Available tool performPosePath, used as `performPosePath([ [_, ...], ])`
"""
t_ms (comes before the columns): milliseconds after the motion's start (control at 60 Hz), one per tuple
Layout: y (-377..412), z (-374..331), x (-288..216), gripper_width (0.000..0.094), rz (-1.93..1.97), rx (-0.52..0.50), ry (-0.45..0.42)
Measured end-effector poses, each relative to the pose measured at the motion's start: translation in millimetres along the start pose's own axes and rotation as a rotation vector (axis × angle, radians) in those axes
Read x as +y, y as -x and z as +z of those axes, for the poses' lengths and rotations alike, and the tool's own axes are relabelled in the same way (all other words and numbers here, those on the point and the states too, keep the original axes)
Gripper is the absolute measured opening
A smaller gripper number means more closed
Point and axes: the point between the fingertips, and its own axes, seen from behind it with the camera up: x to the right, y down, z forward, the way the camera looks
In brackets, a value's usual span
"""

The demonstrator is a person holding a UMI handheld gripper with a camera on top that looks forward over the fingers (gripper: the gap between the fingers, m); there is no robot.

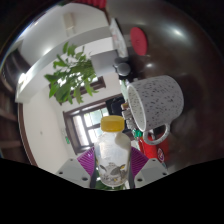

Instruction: Pour water

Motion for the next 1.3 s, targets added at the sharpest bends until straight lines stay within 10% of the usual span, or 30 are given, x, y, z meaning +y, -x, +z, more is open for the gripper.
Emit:
performPosePath([
  [383,-13,-3,-5,0.0445,0.131,0.036,0.016],
  [650,44,-3,15,0.0445,-0.75,0.072,0.129],
  [983,101,13,-160,0.0459,-1.764,0.399,-0.115],
  [1300,47,9,-264,0.0459,-1.87,0.619,-0.182],
])
